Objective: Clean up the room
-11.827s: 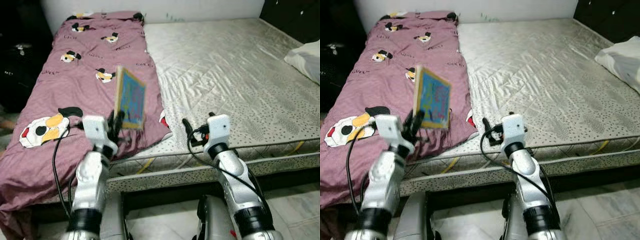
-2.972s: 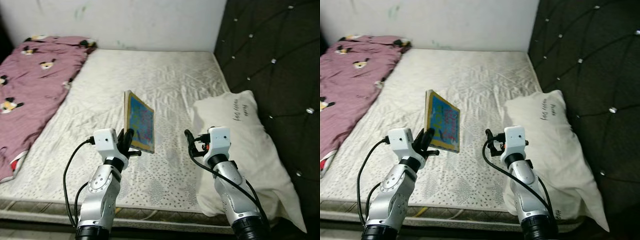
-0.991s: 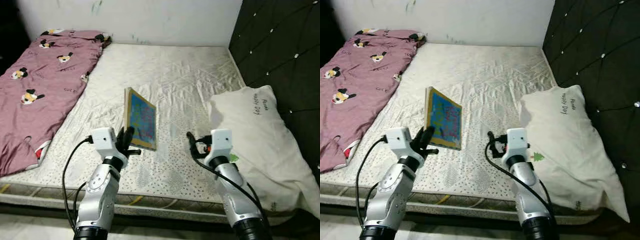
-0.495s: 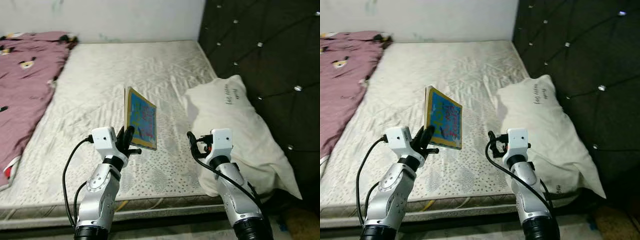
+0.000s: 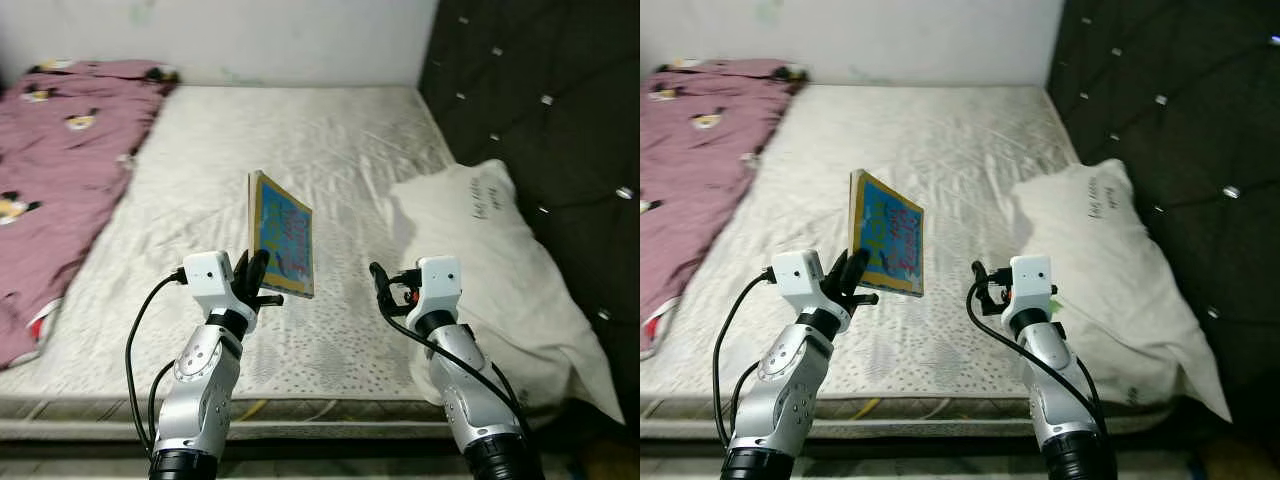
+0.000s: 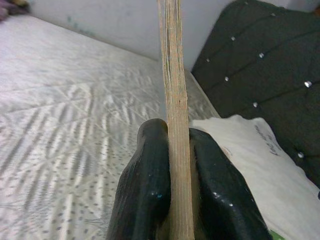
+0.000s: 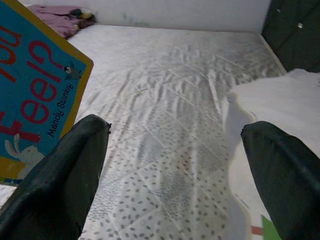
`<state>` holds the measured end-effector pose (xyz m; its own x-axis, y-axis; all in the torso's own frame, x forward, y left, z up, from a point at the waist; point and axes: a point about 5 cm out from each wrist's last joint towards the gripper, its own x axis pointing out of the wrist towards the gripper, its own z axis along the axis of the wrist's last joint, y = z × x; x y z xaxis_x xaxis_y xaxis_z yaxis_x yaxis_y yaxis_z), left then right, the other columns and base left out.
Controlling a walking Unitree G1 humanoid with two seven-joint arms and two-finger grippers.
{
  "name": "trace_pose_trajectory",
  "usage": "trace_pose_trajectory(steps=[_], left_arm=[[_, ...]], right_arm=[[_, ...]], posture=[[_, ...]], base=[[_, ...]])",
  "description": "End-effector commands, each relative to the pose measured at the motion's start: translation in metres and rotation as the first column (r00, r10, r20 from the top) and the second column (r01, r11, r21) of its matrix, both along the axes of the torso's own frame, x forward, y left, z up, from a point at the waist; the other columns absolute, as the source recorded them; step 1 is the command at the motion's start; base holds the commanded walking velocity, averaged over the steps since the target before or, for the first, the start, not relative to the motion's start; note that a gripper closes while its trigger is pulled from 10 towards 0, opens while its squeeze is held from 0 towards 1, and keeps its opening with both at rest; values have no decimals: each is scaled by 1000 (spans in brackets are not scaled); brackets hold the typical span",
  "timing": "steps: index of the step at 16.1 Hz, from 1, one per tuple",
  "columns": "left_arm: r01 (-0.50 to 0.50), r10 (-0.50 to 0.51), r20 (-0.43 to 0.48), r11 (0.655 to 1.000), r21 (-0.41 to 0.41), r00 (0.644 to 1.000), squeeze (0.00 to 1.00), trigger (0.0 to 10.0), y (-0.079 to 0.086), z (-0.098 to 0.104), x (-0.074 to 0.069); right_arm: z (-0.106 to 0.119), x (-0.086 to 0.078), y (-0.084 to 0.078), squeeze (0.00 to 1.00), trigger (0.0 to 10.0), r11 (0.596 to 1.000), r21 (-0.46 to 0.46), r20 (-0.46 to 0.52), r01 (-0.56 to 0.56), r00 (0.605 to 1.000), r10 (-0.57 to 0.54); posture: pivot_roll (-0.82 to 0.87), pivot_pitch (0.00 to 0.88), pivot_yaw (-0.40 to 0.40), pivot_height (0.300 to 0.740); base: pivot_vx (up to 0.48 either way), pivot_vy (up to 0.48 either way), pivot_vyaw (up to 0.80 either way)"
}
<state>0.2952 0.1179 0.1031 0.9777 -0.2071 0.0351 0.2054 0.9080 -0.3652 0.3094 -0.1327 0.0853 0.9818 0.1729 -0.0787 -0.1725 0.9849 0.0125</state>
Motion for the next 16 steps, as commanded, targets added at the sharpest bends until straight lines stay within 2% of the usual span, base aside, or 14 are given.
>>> trace_pose_trajectory(steps=[1,14,16], left_arm=[[-1,2,31,1000,-18,1000,0,10000,-4,7,-1],[-24,25,13,999,-21,1000,0,10000,-2,6,-3],[-30,30,13,999,-17,999,0,10000,-2,6,-3]], right_arm=[[3,0,0,0,10000,1000,-3,15,-6,1000,6],[6,-1,2,0,10000,999,-4,25,-35,999,35],[6,-1,3,0,10000,999,-3,26,-36,999,37]], posture=[[-37,23,22,740],[-33,72,12,740],[-32,73,12,720]], base=[[0,0,0],[0,0,0],[0,0,0]])
